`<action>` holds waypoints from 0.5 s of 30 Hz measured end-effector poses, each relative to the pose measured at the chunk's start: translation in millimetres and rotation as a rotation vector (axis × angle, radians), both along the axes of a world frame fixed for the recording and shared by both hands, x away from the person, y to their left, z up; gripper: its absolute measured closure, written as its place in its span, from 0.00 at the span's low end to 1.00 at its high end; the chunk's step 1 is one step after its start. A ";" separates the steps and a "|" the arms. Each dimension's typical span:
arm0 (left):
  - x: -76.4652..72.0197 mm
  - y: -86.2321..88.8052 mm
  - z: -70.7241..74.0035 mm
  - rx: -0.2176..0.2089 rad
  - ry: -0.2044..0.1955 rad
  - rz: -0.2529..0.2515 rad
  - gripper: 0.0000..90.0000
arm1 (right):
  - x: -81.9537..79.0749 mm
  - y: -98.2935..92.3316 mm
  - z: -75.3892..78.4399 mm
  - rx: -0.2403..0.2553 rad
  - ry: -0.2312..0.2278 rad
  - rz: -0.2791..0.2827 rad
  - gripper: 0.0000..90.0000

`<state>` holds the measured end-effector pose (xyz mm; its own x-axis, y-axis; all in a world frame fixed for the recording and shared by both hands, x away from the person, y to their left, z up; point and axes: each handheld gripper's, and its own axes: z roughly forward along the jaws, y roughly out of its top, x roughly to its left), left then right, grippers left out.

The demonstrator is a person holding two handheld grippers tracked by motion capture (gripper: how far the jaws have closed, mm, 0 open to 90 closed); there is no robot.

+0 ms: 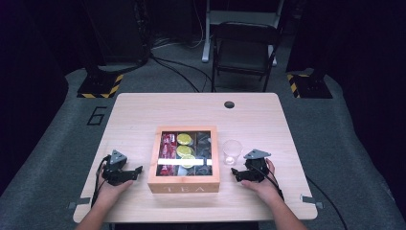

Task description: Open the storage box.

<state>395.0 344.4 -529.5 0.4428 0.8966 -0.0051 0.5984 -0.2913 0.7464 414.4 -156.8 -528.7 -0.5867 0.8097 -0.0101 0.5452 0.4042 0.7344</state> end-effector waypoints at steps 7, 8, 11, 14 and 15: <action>0.4 0.2 0.0 0.000 -0.001 -0.004 0.22 | -1.0 0.5 0.0 0.001 0.004 -0.010 0.14; 0.2 -0.1 -0.2 0.000 -0.003 -0.002 0.22 | -1.0 0.5 -0.1 0.002 0.003 -0.010 0.14; 0.3 -0.4 -0.5 0.000 -0.007 0.000 0.22 | -1.0 0.6 -0.1 0.003 0.003 -0.010 0.14; 0.3 -0.2 -0.5 0.002 -0.007 -0.003 0.22 | -1.0 0.5 -0.2 0.004 0.003 -0.009 0.14; 0.3 0.6 0.0 0.004 -0.002 -0.013 0.22 | -1.5 1.3 -0.2 0.013 0.005 -0.018 0.14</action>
<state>395.3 345.1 -529.5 0.4542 0.8909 -0.0009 0.5934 -0.3018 0.7462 412.8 -155.5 -528.9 -0.5721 0.8202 0.0031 0.5561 0.3850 0.7365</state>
